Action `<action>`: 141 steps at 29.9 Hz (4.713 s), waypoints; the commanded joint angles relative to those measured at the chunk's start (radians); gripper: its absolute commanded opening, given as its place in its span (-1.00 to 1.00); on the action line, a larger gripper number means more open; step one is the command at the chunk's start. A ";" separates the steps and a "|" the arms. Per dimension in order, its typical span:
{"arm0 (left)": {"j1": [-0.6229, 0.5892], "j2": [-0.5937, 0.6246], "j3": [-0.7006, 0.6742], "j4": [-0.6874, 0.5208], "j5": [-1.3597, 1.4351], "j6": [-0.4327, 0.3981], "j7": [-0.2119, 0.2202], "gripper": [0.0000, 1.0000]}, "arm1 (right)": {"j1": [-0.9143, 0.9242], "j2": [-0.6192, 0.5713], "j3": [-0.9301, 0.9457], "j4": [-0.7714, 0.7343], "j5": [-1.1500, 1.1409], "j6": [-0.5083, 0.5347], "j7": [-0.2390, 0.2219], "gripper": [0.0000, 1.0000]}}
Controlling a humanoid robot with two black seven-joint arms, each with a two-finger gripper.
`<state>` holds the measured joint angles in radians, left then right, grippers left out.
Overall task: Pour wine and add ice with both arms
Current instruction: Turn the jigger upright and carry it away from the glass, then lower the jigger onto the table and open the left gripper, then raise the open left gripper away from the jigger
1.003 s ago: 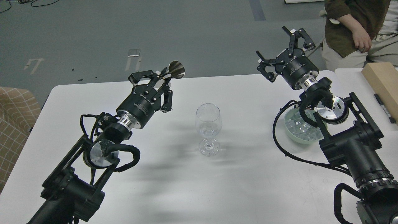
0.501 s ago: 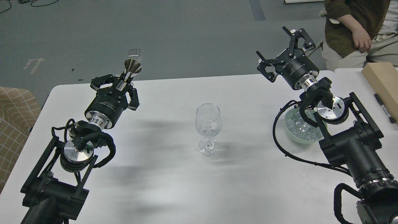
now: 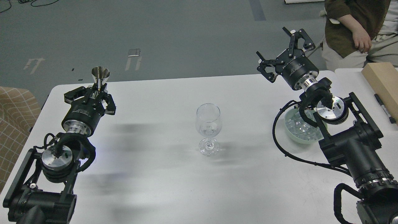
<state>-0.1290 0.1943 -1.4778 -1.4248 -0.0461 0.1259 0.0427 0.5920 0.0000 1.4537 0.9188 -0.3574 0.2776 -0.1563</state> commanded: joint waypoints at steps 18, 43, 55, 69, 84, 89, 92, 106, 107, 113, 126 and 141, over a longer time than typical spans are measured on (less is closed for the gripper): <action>0.016 -0.101 -0.073 0.168 -0.118 -0.123 -0.014 -0.91 | -0.003 0.000 -0.001 0.000 0.000 -0.001 0.000 1.00; 0.028 -0.101 -0.076 0.178 -0.120 -0.172 -0.011 -0.31 | -0.001 0.000 -0.001 0.000 0.000 -0.001 0.001 1.00; 0.049 -0.099 -0.073 0.190 -0.118 -0.200 -0.011 -0.31 | -0.003 0.000 -0.003 0.000 -0.002 -0.001 0.001 1.00; 0.052 -0.101 -0.067 0.213 -0.116 -0.201 -0.011 -0.11 | -0.003 0.000 -0.001 0.000 0.000 -0.001 0.000 1.00; 0.066 -0.099 -0.062 0.214 -0.115 -0.215 -0.011 -0.03 | -0.003 0.000 -0.001 0.000 0.000 -0.001 0.000 1.00; 0.066 -0.099 -0.061 0.221 -0.113 -0.223 -0.011 0.09 | -0.003 0.000 -0.001 0.000 -0.002 -0.001 0.001 1.00; 0.066 -0.099 -0.061 0.221 -0.112 -0.223 -0.006 0.22 | -0.003 0.000 -0.001 0.000 0.000 -0.001 0.001 1.00; 0.066 -0.099 -0.058 0.221 -0.107 -0.261 -0.004 0.84 | -0.003 0.000 0.001 0.000 0.000 -0.001 0.000 1.00; 0.066 -0.099 -0.058 0.221 -0.107 -0.264 -0.004 0.87 | -0.003 0.000 0.002 0.000 0.000 -0.001 0.001 1.00; 0.066 -0.098 -0.058 0.219 -0.103 -0.302 -0.003 0.95 | -0.003 0.000 0.002 0.000 -0.002 -0.001 0.000 1.00; 0.081 -0.056 -0.059 0.188 -0.101 -0.416 0.002 0.95 | -0.001 0.000 0.004 0.000 0.000 -0.001 0.001 1.00; -0.058 0.214 -0.044 0.145 -0.084 -0.425 0.000 0.95 | 0.008 0.000 0.004 0.000 0.000 -0.005 0.000 1.00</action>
<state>-0.1397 0.3482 -1.5315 -1.2809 -0.1438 -0.3000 0.0450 0.5994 0.0000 1.4574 0.9189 -0.3574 0.2761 -0.1555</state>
